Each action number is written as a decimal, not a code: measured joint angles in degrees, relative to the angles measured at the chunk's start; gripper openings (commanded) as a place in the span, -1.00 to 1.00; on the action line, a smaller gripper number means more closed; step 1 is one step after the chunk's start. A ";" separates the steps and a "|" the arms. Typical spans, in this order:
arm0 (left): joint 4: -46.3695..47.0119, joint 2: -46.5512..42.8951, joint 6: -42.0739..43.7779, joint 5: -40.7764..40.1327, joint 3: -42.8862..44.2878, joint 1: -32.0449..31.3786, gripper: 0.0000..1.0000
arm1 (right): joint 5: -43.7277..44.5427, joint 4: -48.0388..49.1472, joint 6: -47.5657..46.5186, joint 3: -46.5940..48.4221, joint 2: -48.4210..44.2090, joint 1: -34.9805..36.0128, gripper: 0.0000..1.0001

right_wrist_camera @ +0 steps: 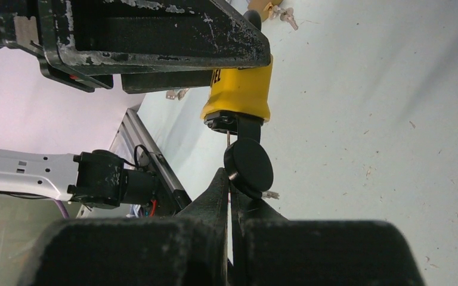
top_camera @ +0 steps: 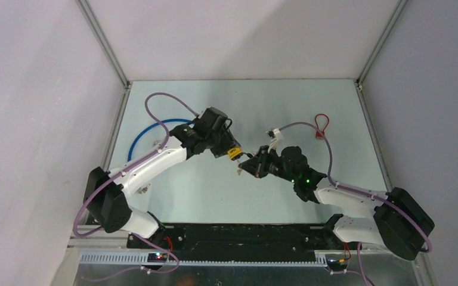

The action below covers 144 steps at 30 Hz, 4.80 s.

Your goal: Unlock with the key

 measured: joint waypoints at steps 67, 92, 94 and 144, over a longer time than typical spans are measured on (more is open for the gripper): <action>10.34 -8.83 -9.97 -1.81 -10.49 -3.98 -1.00 | 13.42 16.55 -2.12 -12.83 -9.81 5.05 -1.00; 17.27 -13.75 -14.80 -4.46 -17.00 -3.89 -1.00 | 27.30 25.18 -3.80 -13.42 -5.57 12.68 -1.00; 18.14 -13.84 -15.15 -4.52 -17.38 -3.89 -1.00 | 27.89 25.53 -3.93 -13.42 -5.55 12.94 -1.00; 25.88 -17.05 -11.61 -5.73 -20.55 -5.16 -1.00 | 21.44 38.07 -7.72 -13.05 1.62 7.34 -1.00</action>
